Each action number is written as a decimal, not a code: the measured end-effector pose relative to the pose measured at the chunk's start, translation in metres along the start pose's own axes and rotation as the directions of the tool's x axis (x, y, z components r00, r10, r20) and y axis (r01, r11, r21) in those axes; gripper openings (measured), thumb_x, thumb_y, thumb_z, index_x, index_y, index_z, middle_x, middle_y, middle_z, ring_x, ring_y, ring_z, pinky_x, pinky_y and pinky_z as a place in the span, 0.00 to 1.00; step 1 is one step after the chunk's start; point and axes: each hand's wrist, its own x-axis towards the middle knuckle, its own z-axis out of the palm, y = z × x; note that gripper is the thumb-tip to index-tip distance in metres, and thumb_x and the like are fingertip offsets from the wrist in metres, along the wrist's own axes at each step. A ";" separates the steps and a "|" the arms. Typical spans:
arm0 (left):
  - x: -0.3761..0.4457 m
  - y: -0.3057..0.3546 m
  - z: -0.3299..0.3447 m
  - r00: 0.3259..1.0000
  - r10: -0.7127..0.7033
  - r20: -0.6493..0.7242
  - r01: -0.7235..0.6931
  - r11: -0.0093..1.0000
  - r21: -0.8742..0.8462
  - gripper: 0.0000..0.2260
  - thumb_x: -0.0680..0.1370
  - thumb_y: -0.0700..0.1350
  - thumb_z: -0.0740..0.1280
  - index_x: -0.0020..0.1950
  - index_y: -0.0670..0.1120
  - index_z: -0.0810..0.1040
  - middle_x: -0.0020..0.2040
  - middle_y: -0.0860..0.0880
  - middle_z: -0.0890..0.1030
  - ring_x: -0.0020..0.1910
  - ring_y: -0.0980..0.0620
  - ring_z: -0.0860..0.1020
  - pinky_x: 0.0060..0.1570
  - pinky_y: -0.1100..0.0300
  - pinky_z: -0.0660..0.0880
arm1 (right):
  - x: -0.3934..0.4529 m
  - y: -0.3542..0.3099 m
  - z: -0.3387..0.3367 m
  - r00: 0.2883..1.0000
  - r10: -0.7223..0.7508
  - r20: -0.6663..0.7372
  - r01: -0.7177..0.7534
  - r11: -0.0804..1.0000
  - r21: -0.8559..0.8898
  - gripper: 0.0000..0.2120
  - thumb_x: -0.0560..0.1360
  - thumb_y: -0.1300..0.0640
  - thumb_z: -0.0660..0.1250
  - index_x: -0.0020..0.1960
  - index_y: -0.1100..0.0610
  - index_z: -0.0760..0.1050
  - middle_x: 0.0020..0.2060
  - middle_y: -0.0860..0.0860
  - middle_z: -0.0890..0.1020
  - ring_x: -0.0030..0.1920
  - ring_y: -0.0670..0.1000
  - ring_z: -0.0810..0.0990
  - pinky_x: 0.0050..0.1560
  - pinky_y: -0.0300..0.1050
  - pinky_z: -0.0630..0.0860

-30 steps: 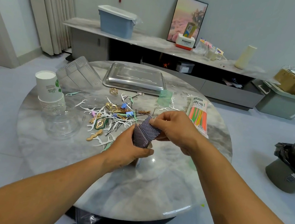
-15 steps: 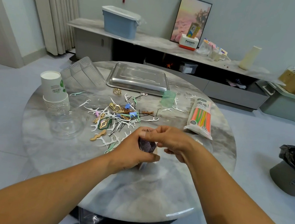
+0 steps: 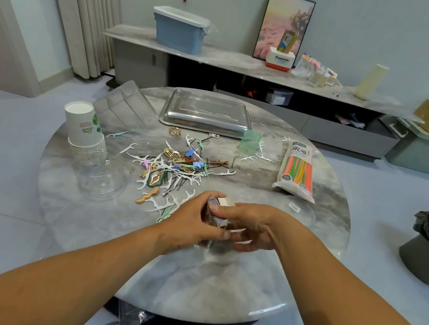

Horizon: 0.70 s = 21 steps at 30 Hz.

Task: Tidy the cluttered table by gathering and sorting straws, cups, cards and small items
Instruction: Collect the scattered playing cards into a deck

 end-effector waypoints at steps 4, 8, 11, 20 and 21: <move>-0.001 -0.004 0.000 0.999 0.043 -0.033 -0.042 0.999 0.034 0.36 0.69 0.41 0.81 0.72 0.58 0.71 0.45 0.60 0.80 0.40 0.63 0.79 0.41 0.69 0.75 | 0.000 0.002 0.005 0.999 -0.018 -0.038 0.022 0.995 0.096 0.16 0.68 0.43 0.79 0.49 0.50 0.82 0.39 0.48 0.84 0.42 0.48 0.80 0.46 0.42 0.76; -0.004 -0.008 0.006 0.974 0.096 -0.203 -0.099 0.995 -0.001 0.37 0.70 0.44 0.81 0.74 0.62 0.70 0.56 0.62 0.82 0.55 0.66 0.80 0.49 0.74 0.73 | -0.002 0.016 -0.004 0.978 -0.196 0.074 0.157 0.918 0.363 0.17 0.68 0.48 0.79 0.55 0.52 0.84 0.47 0.50 0.85 0.45 0.48 0.82 0.54 0.48 0.80; -0.005 -0.009 0.007 0.965 0.113 -0.237 -0.106 0.993 0.045 0.36 0.73 0.47 0.79 0.76 0.64 0.68 0.64 0.62 0.78 0.60 0.69 0.77 0.55 0.75 0.72 | -0.007 0.022 -0.015 0.949 -0.272 0.159 0.195 0.903 0.382 0.18 0.69 0.56 0.78 0.59 0.52 0.83 0.51 0.51 0.84 0.50 0.49 0.83 0.55 0.48 0.80; -0.004 -0.012 0.015 0.979 0.017 -0.202 0.004 0.994 0.105 0.49 0.73 0.47 0.77 0.79 0.69 0.46 0.57 0.59 0.80 0.50 0.60 0.82 0.49 0.60 0.79 | -0.002 0.019 0.025 0.740 -0.598 -0.308 0.618 0.785 -0.039 0.09 0.78 0.51 0.72 0.56 0.54 0.83 0.47 0.51 0.87 0.46 0.51 0.86 0.47 0.45 0.80; -0.003 -0.013 0.015 0.978 -0.004 -0.208 0.029 0.992 0.120 0.49 0.74 0.45 0.76 0.81 0.66 0.44 0.54 0.59 0.81 0.47 0.61 0.81 0.47 0.61 0.80 | -0.003 0.021 0.029 0.665 -0.681 -0.307 0.657 0.729 -0.192 0.10 0.81 0.48 0.68 0.54 0.52 0.83 0.46 0.49 0.87 0.47 0.49 0.85 0.50 0.44 0.80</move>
